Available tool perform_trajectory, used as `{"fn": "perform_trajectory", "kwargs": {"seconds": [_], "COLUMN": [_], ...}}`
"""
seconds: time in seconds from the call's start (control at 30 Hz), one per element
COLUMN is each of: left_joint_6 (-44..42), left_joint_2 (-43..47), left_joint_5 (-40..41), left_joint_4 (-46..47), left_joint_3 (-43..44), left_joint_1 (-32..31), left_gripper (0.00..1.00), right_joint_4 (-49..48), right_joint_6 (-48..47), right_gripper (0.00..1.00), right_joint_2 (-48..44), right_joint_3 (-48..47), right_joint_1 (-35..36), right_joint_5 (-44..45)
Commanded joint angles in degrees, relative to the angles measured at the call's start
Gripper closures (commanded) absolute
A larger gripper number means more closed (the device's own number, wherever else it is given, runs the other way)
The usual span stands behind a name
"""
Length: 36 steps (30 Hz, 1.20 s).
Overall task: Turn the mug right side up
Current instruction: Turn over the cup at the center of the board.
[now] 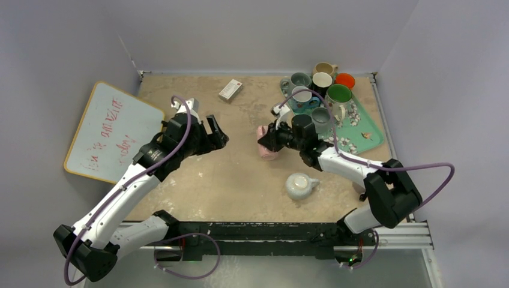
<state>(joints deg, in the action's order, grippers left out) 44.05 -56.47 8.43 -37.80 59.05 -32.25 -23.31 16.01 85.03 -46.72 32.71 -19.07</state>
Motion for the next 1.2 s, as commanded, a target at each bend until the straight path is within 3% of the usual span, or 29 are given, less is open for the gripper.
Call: {"fn": "perform_trajectory", "kwargs": {"seconds": [0.0, 0.2, 0.47, 0.93, 1.17], "left_joint_6": [2.72, 1.32, 5.54, 9.10, 10.75], "left_joint_2": [-1.53, -5.44, -7.73, -13.79, -16.28], "left_joint_5": [-3.25, -9.93, -14.03, -21.70, -26.56], "left_joint_4": [3.65, 3.70, 7.73, 14.55, 17.29], "left_joint_3": [2.93, 5.67, 5.60, 2.65, 0.35], "left_joint_1": [0.26, 0.65, 1.04, 2.05, 2.65], "left_gripper": [0.21, 0.25, 0.30, 0.36, 0.48], "right_joint_4": [-12.82, -18.01, -22.44, -23.51, -25.63], "right_joint_6": [-12.24, -17.44, -21.07, -28.58, -30.69], "right_gripper": [1.00, 1.00, 1.00, 1.00, 1.00], "right_joint_2": [-4.26, -6.07, -7.07, -8.41, -8.06], "right_joint_3": [2.02, 4.37, 6.09, 6.62, 7.84], "right_joint_1": [3.12, 6.07, 10.04, 17.53, 19.61], "right_joint_5": [-4.82, -5.54, -1.09, 6.52, 9.03]}}
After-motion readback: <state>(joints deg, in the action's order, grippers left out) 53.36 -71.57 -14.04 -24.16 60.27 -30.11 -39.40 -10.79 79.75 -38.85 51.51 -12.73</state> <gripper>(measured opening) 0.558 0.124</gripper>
